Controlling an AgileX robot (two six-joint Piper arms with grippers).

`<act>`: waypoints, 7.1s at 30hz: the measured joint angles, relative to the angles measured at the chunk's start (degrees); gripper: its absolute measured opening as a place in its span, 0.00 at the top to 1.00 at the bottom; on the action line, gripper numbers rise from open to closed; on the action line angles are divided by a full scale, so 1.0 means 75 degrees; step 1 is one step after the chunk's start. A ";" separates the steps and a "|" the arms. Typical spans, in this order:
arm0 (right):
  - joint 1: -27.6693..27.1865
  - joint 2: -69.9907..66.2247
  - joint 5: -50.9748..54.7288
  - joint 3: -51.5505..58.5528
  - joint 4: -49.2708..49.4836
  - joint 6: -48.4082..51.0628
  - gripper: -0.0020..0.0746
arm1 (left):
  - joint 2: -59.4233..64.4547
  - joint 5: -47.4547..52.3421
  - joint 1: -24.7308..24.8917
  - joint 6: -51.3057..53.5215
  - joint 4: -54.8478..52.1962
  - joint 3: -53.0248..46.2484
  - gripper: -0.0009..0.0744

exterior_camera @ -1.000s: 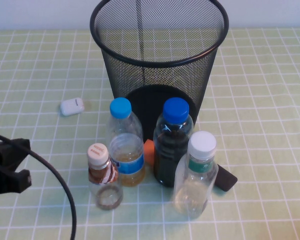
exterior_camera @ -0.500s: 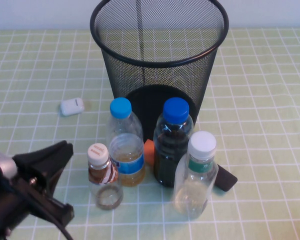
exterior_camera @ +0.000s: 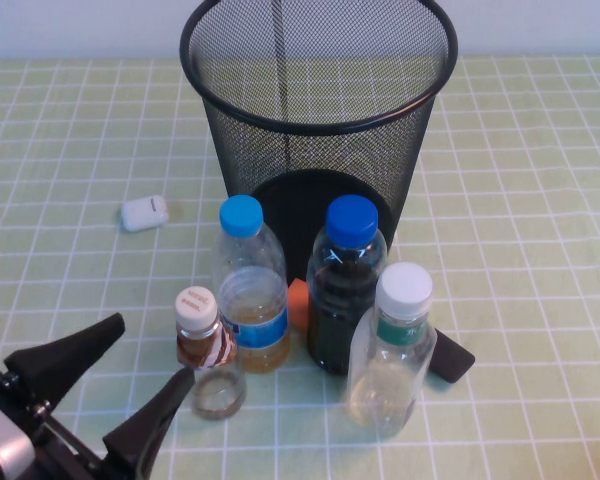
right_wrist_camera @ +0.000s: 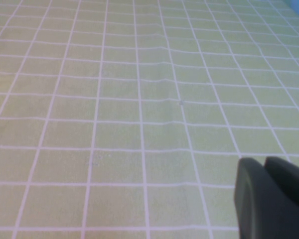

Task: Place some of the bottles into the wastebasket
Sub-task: Pick up a bottle from the table with left arm, then place the bottle in the trash can, then pick up a bottle from the table with right arm

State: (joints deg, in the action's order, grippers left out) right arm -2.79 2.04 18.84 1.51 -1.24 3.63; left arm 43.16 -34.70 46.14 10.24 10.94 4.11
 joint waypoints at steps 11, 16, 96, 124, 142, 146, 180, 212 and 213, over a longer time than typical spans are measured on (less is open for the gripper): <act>0.0000 0.0000 0.0000 0.0000 0.0000 0.0000 0.97 | 0.1455 -0.1569 0.0000 -0.0555 -0.0064 0.0168 0.22; 0.0000 0.0000 0.0000 0.0000 0.0000 -0.0013 0.97 | 0.2177 -0.2662 0.0000 -0.0659 -0.0066 0.0214 0.22; 0.0000 0.0000 0.0000 0.0000 0.0000 0.0008 0.97 | 0.3749 -0.2052 0.0000 -0.1007 0.1663 0.0747 0.58; 0.0000 0.0000 0.0000 0.0000 0.0000 0.0023 0.97 | 0.0216 0.2580 -0.0019 0.4292 0.5603 0.1964 0.58; 0.0000 0.0000 0.0000 0.0000 0.0000 0.0023 0.97 | 0.0216 0.8457 -0.1452 -0.2363 -0.1964 0.5046 0.58; 0.0000 0.0000 0.0000 0.0000 0.0000 0.0023 0.97 | 0.0396 0.8912 -0.1463 -0.2500 -0.2865 0.6503 0.58; 0.0000 0.0000 0.0000 0.0000 0.0000 0.0036 0.97 | 0.8354 0.8394 -0.1463 -0.2517 -0.3489 1.4173 0.58; 0.0000 0.0000 0.0000 0.0000 0.0010 0.0041 0.97 | 0.5969 1.0567 -0.0963 -0.2546 -0.4459 1.3053 0.84; 0.0000 0.0000 0.0000 0.0000 0.0010 0.0041 0.97 | 0.5542 1.0473 -0.0963 -0.2546 -0.4502 1.2639 0.89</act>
State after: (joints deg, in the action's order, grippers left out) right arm -2.79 2.04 18.84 1.51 -1.16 3.93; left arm 84.72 43.85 38.92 -8.86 -22.82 98.90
